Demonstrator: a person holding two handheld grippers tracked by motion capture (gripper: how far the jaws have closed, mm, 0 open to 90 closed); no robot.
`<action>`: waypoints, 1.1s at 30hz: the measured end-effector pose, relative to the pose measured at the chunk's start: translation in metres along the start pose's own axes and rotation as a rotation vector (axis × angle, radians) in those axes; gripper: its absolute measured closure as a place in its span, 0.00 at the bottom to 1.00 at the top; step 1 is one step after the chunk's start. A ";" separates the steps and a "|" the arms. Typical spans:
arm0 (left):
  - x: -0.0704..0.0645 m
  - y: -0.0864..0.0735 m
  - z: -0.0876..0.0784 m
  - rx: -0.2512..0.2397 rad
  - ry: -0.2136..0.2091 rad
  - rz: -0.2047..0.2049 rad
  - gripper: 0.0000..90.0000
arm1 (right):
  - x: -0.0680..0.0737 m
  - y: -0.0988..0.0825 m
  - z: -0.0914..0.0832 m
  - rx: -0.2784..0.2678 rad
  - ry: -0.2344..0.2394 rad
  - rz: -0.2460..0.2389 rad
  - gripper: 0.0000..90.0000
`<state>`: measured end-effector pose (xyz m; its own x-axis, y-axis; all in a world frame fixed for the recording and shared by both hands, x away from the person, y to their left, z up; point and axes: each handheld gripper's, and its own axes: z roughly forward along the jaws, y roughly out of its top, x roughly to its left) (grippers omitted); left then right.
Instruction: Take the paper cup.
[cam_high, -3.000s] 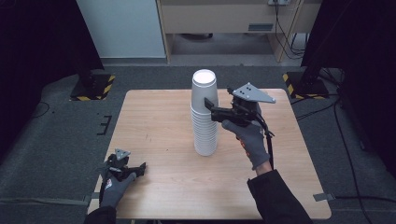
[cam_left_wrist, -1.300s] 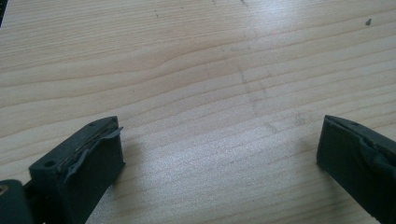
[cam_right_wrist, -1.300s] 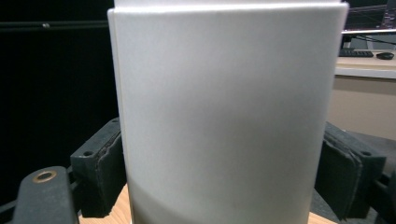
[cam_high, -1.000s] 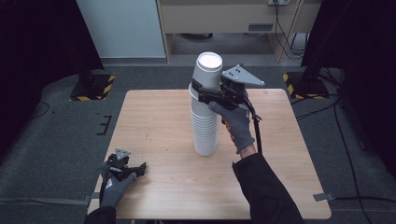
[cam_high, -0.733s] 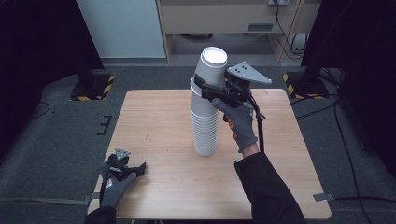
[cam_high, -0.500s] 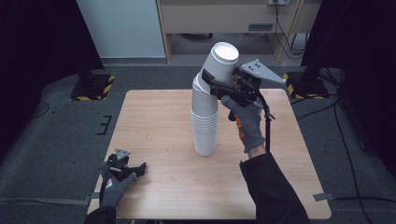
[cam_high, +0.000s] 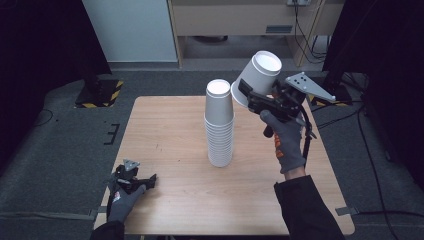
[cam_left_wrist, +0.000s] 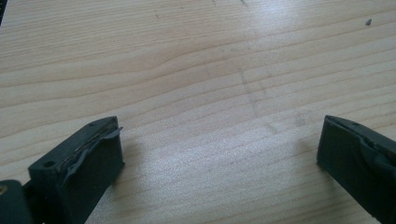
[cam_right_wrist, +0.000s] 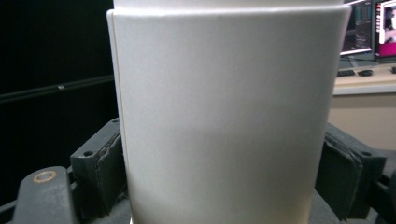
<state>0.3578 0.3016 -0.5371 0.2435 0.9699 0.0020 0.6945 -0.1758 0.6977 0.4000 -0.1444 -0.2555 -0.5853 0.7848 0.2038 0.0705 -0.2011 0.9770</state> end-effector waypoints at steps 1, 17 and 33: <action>0.000 0.000 0.000 0.000 0.000 0.000 0.00 | -0.002 -0.001 -0.003 0.002 -0.003 -0.002 0.18; 0.000 0.000 0.000 0.001 0.003 -0.002 0.00 | -0.028 -0.037 -0.050 0.030 -0.053 0.067 0.17; 0.000 0.000 0.000 0.001 0.003 -0.003 0.00 | -0.060 -0.093 -0.084 0.082 -0.123 0.144 0.17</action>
<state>0.3579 0.3013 -0.5370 0.2394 0.9709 0.0015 0.6957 -0.1726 0.6973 0.3611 -0.2218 -0.3638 -0.4621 0.8177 0.3433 0.2149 -0.2723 0.9379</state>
